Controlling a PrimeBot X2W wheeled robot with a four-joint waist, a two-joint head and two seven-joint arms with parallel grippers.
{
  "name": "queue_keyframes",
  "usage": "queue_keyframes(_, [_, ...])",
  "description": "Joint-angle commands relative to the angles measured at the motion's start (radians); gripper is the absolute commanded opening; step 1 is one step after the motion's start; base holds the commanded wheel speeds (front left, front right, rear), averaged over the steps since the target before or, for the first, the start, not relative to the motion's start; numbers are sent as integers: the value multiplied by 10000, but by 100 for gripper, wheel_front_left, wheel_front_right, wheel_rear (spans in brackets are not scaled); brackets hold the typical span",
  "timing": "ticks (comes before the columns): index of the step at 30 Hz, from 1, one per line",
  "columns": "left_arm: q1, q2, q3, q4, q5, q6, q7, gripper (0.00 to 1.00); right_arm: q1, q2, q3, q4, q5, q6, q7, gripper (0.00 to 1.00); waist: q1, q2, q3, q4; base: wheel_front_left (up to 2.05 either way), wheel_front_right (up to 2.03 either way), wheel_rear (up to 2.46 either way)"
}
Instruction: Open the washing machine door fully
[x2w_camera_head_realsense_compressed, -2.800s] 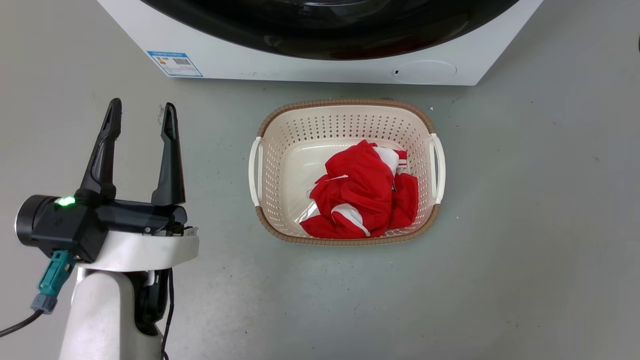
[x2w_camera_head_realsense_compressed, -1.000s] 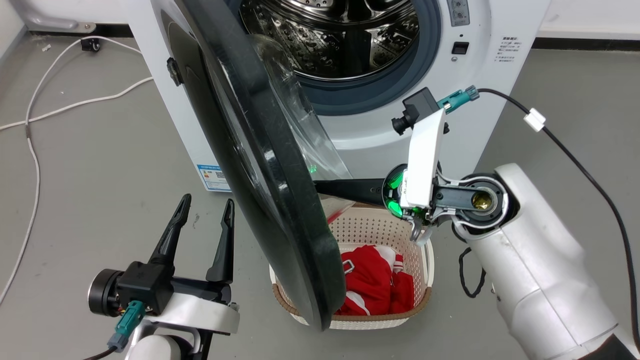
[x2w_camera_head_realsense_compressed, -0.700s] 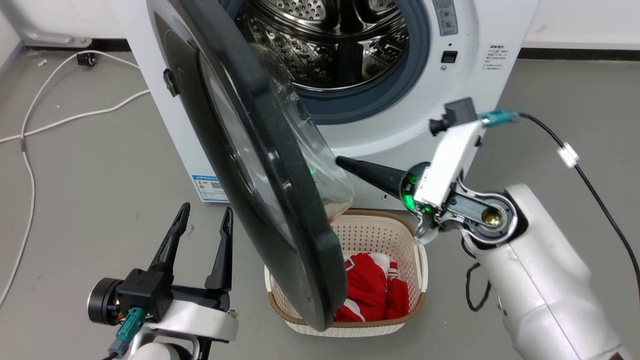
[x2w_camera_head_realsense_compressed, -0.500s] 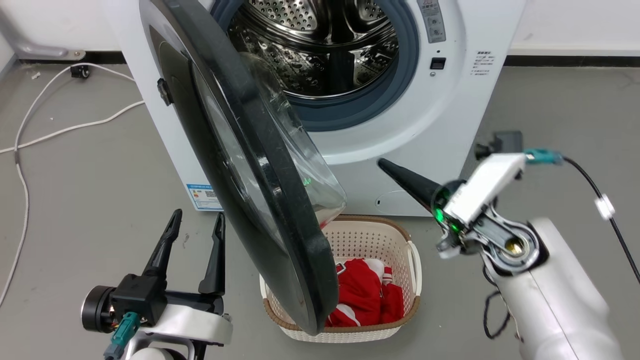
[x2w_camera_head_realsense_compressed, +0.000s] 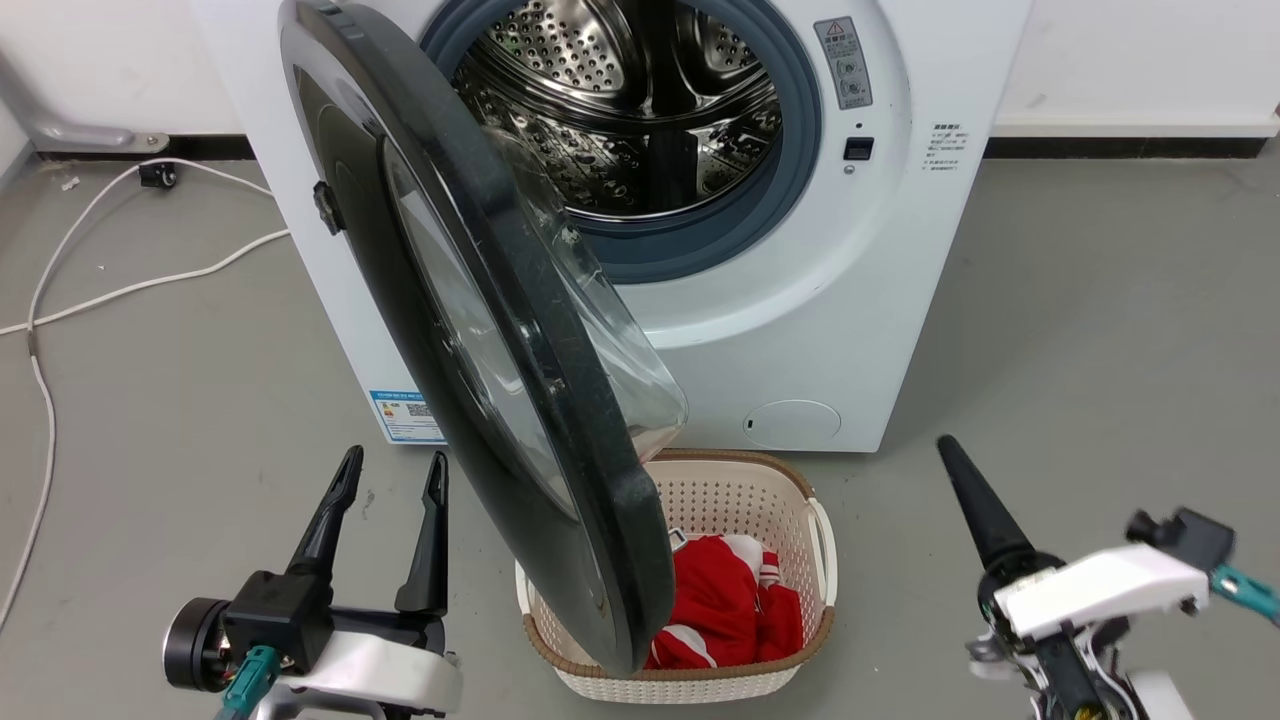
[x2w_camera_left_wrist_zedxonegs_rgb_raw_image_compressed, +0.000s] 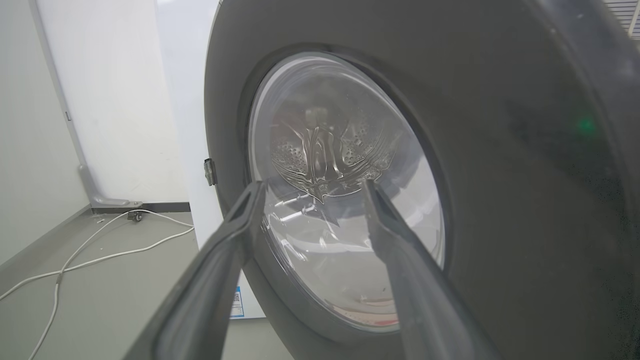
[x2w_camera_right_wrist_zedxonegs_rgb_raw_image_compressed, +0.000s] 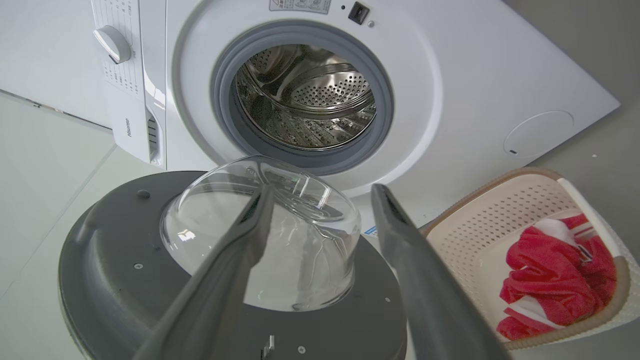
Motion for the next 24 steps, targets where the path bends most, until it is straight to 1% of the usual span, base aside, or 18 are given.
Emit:
queue_keyframes(1, [79,-14,54,13,45,0,-27,100,295,30,-98,-182,-336,0,-357,100,1,0,-17,20,0,0,0])
queue_keyframes(4, [107,-31,106,48,36,0,-27,100,891,95,-340,-439,-1594,0,-1366,100,1,0,-45,28,0,0,0])
queue_keyframes(7, [127,-44,138,65,53,0,-27,100,1276,168,-723,-618,-3270,0,-2301,100,1,0,-57,21,0,0,0])
queue_keyframes(9, [124,-47,159,73,63,0,-27,100,1449,267,-1059,-768,-4411,0,-2669,100,1,0,-57,11,0,0,0])
queue_keyframes(10, [121,-48,171,80,70,0,-27,100,1501,318,-1266,-873,-4960,0,-2795,100,1,0,-57,7,0,0,0])
queue_keyframes(13, [95,-62,200,76,75,0,-27,100,1655,394,-1932,-1378,-7113,-1,-3079,100,1,0,-44,14,0,0,0])
queue_keyframes(16, [46,-79,210,63,76,0,-27,100,1755,481,-2429,-2021,-8747,-1,-3206,100,1,0,-30,38,0,0,0])
queue_keyframes(22, [-103,-89,218,65,89,0,-27,100,2029,478,-2473,-3237,-10827,-3,-3285,100,1,0,26,67,0,0,0])
queue_keyframes(23, [-120,-86,222,59,99,0,-27,100,2118,482,-2420,-3365,-10902,-3,-3286,100,1,0,33,66,0,0,0])
queue_keyframes(24, [-129,-78,226,50,96,0,-27,100,2216,485,-2344,-3525,-11235,-3,-3288,100,1,0,39,65,0,0,0])
